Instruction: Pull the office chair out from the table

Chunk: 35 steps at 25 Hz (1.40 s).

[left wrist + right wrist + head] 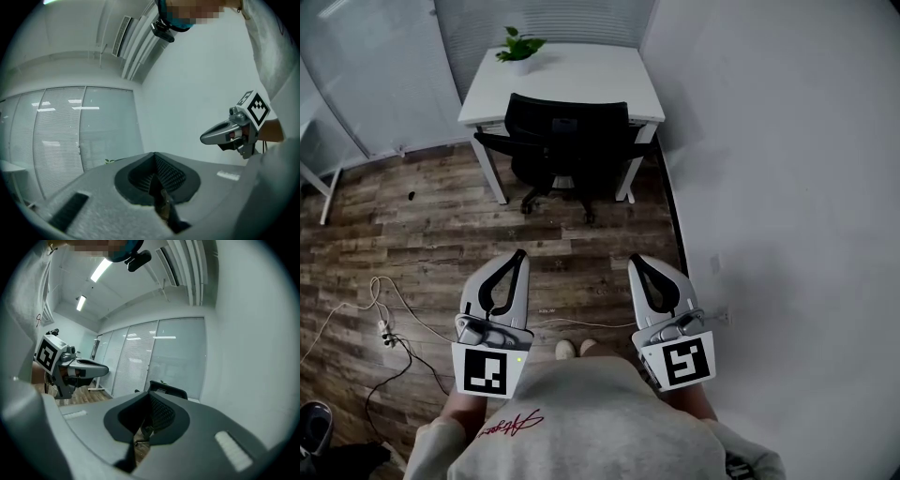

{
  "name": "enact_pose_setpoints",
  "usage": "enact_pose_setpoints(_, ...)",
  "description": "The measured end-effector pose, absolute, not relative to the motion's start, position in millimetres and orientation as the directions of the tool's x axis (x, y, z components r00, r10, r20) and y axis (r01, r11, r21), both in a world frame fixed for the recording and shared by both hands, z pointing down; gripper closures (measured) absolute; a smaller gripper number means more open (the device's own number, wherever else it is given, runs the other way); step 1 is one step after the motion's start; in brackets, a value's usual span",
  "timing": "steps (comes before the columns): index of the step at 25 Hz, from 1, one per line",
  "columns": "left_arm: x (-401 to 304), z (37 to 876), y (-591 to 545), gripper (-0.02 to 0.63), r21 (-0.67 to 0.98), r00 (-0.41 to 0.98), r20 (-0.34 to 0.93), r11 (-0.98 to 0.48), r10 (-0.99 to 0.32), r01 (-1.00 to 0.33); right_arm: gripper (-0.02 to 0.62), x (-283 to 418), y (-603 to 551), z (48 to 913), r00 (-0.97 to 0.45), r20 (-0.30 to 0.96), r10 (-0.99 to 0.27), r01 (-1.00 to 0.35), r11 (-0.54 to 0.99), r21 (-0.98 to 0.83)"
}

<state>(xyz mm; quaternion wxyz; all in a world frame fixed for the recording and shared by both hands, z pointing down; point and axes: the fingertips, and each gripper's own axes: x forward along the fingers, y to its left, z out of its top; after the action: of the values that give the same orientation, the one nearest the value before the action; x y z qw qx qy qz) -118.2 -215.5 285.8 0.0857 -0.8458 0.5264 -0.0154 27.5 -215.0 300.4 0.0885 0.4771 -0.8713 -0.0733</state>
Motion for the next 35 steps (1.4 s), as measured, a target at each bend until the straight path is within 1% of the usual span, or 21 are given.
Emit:
enact_pose_setpoints(3, -121, 286, -220, 0.606, -0.167, 0.442, -0.067, -0.427, -0.894, -0.889, 0.597, 25, -224, 289, -0.522, 0.028, -0.852, -0.831, 0.516, 0.209)
enact_pose_setpoints(10, -137, 287, -223, 0.606, -0.153, 0.422, -0.066, -0.409, -0.904, -0.900, 0.597, 5, -230, 281, -0.550, -0.003, -0.835, -0.814, 0.535, 0.227)
enact_pose_setpoints(13, -139, 282, -221, 0.606, -0.140, 0.415, -0.084, -0.401, -0.906, -0.905, 0.597, 4, -226, 283, -0.554, 0.011, -0.833, -0.810, 0.541, 0.226)
enact_pose_setpoints(16, -139, 284, -220, 0.606, -0.158, 0.423, -0.075, -0.408, -0.903, -0.899, 0.597, 7, -224, 283, -0.547, 0.007, -0.837, -0.819, 0.537, 0.205)
enact_pose_setpoints(21, -141, 292, -222, 0.606, -0.154, 0.421, -0.054, -0.409, -0.905, -0.899, 0.597, 15, -222, 301, -0.553, 0.067, -0.830, -0.812, 0.555, 0.178)
enact_pose_setpoints(25, -144, 292, -229, 0.606, -0.160, 0.411, -0.060, -0.398, -0.910, -0.904, 0.597, 14, -227, 303, -0.555, 0.067, -0.829, -0.809, 0.556, 0.191)
enact_pose_setpoints(28, -142, 291, -239, 0.606, -0.162, 0.415, -0.069, -0.400, -0.907, -0.902, 0.597, 13, -237, 301, -0.559, 0.042, -0.828, -0.809, 0.556, 0.189)
enact_pose_setpoints(35, -145, 286, -269, 0.606, -0.174, 0.406, -0.069, -0.390, -0.911, -0.904, 0.597, 10, -273, 298, -0.575, 0.057, -0.816, -0.794, 0.574, 0.199)
